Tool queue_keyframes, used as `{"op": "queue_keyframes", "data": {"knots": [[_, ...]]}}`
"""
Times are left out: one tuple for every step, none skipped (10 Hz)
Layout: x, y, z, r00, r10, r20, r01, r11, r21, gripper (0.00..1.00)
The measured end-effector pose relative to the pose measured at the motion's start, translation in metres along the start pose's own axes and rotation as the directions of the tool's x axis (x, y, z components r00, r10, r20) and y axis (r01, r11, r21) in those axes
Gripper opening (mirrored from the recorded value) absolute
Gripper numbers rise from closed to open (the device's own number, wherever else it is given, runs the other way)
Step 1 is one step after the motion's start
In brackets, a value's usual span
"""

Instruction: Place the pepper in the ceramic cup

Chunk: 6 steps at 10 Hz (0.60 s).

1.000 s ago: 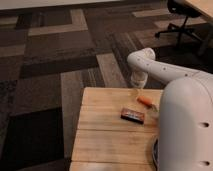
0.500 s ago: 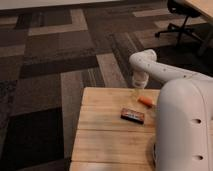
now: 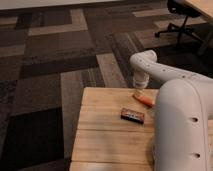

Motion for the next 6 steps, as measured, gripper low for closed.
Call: {"op": "queue_keyframes", "data": {"knots": [[0.000,0.002,-0.002,1.000,-0.001,-0.005,0.001,1.000,-0.001,0.00],[-0.003,0.002,-0.006,1.000,-0.007,-0.008,0.007,1.000,0.005,0.00],[-0.006,0.004,-0.009,1.000,-0.013,-0.009,0.013,1.000,0.007,0.00],[-0.007,0.005,-0.011,1.000,-0.015,-0.011,0.015,1.000,0.009,0.00],[-0.008,0.006,-0.012,1.000,-0.016,-0.011,0.017,1.000,0.011,0.00],[-0.008,0.006,-0.014,1.000,-0.020,-0.013,0.020,1.000,0.013,0.00]]}}
